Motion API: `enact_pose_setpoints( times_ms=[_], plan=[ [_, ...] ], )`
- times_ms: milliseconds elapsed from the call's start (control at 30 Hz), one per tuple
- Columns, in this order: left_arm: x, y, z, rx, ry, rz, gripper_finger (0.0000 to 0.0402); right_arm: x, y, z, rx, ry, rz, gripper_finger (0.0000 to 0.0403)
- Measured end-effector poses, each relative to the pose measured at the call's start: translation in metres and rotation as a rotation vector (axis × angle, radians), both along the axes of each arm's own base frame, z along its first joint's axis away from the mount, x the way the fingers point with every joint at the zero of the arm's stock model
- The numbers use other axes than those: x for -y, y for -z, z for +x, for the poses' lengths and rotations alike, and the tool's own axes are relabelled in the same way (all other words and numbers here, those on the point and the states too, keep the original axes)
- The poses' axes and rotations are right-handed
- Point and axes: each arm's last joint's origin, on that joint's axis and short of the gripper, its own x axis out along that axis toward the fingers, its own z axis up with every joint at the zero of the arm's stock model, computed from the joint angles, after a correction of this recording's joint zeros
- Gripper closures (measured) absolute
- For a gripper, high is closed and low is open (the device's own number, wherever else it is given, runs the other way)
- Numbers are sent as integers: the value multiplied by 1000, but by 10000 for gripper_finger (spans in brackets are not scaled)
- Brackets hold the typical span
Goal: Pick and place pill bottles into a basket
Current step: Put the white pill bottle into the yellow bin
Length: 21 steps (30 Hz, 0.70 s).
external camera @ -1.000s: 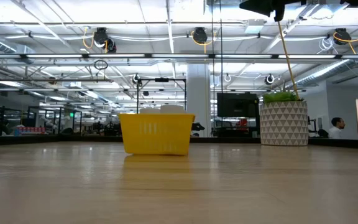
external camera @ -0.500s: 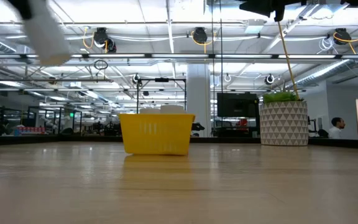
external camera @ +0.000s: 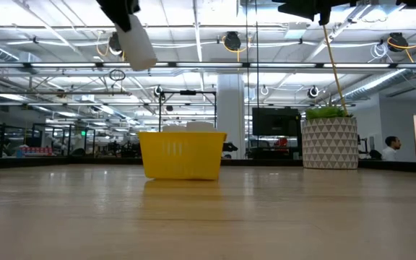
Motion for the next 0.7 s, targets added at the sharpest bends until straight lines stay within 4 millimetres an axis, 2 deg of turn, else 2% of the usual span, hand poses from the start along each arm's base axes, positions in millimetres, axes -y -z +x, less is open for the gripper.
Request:
enact_pose_setpoints(
  times_ms=[200,433,533,700],
  plan=[
    [-15,19,20,-79,66,-10,241,0,0,0,-9,3,-15,193],
    [-22,46,40,-169,136,5,241,0,0,0,-13,5,-22,193],
    [-23,51,46,-166,154,0,241,0,0,0,-13,5,-22,193],
    [-21,49,53,-93,183,-34,241,0,0,0,-13,6,-22,193]
  ],
)
